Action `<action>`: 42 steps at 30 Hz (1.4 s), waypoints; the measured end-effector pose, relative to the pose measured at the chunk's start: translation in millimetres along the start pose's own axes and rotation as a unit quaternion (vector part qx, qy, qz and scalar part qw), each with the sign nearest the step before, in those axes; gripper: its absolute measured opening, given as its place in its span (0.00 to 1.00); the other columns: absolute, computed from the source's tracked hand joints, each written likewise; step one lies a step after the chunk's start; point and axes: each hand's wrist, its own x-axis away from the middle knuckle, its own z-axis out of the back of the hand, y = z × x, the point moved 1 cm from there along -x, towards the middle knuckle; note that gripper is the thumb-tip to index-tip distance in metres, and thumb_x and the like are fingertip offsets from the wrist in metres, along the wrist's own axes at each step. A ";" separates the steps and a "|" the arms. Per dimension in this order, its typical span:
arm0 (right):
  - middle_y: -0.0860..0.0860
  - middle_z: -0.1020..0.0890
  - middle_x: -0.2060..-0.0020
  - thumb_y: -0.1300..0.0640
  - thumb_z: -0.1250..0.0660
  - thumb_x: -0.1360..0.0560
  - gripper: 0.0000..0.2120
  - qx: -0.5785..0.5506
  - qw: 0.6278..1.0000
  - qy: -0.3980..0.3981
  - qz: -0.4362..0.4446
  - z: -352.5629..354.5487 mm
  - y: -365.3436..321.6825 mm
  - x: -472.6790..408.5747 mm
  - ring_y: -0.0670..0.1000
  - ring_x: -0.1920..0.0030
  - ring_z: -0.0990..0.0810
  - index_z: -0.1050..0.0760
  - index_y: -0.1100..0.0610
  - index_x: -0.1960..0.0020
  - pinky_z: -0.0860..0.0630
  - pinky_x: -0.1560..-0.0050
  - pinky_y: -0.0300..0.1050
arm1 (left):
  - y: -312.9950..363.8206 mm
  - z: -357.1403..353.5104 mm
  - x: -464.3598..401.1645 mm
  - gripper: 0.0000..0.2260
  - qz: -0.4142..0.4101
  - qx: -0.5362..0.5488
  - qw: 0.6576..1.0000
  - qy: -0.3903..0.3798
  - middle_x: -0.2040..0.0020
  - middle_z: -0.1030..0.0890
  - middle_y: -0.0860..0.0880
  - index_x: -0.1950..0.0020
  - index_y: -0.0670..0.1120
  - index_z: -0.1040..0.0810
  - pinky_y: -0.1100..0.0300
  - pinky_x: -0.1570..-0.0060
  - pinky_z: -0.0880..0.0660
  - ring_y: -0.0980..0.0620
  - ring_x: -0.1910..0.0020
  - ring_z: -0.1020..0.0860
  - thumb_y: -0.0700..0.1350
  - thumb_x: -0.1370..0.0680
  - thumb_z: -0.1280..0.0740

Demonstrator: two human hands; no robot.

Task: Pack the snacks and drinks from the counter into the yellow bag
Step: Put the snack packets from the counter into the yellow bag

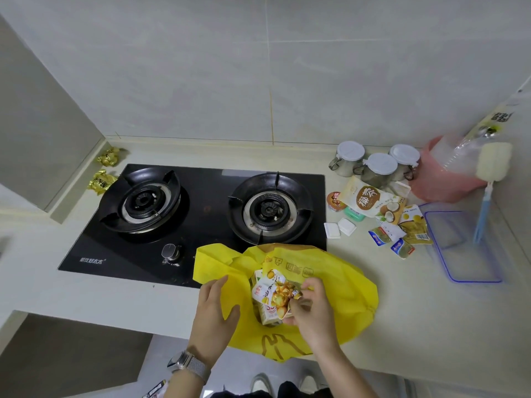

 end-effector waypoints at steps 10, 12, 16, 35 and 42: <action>0.51 0.25 0.47 0.62 0.41 0.21 0.15 0.083 0.993 -0.078 -0.027 -9.5 2.8 7.3 0.49 0.59 0.16 0.27 0.56 0.35 0.19 0.68 0.41 | 4.9 -2.0 0.1 0.26 -0.018 0.000 1.000 -0.007 0.37 0.31 0.45 0.32 0.43 0.33 0.65 0.45 0.34 0.47 0.40 0.30 0.38 0.29 0.30; 0.49 0.29 0.42 0.59 0.39 0.22 0.17 0.163 0.984 -0.066 0.009 -6.8 1.9 8.3 0.53 0.51 0.18 0.28 0.53 0.33 0.18 0.62 0.45 | 7.0 -3.0 -0.6 0.26 -0.019 -0.001 1.000 -0.010 0.37 0.32 0.45 0.32 0.43 0.33 0.65 0.44 0.34 0.47 0.39 0.30 0.38 0.29 0.30; 0.48 0.27 0.43 0.57 0.37 0.24 0.17 0.189 0.976 -0.110 0.016 5.7 -7.0 12.7 0.48 0.59 0.19 0.26 0.49 0.36 0.20 0.64 0.42 | 12.0 -4.8 -2.9 0.27 -0.024 -0.003 1.000 -0.015 0.36 0.32 0.46 0.31 0.44 0.34 0.66 0.44 0.35 0.48 0.37 0.31 0.38 0.28 0.30; 0.59 0.21 0.45 0.63 0.29 0.32 0.23 0.367 0.914 0.146 0.095 195.1 11.4 -131.7 0.62 0.43 0.25 0.25 0.61 0.38 0.34 0.41 0.50 | 40.2 -18.5 -15.1 0.28 -0.014 -0.009 1.000 -0.024 0.35 0.33 0.44 0.31 0.42 0.34 0.56 0.36 0.33 0.46 0.35 0.33 0.36 0.29 0.30; 0.53 0.32 0.30 0.54 0.30 0.30 0.33 0.461 0.878 0.116 0.052 204.0 26.3 -169.4 0.58 0.32 0.36 0.36 0.56 0.28 0.33 0.37 0.52 | 42.4 -20.1 -19.1 0.28 0.026 -0.011 1.000 -0.014 0.35 0.33 0.42 0.31 0.41 0.35 0.55 0.36 0.34 0.44 0.35 0.33 0.36 0.29 0.30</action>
